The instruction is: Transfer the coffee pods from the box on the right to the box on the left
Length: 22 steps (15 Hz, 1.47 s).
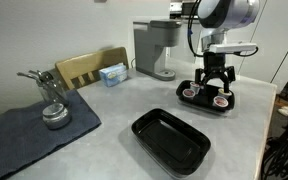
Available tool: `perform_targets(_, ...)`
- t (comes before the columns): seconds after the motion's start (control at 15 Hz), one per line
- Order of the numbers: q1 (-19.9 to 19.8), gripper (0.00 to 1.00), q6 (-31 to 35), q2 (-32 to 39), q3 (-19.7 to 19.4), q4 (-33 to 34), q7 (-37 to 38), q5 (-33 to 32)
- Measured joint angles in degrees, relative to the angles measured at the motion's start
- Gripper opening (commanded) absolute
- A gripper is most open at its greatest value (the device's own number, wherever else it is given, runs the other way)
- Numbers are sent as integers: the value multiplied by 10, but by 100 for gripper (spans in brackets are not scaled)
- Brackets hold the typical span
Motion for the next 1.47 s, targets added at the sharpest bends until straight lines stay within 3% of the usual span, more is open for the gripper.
perform_targets(0.67, -5, 99, 0, 14, 0, -11, 0, 25)
perform_targets(0.93, -11, 64, 0, 20, 0, -11, 0, 31)
perform_targets(1.27, -17, 29, 0, 20, 0, -11, 0, 34)
perform_targets(1.47, -18, 26, 0, 20, 0, -11, 0, 34)
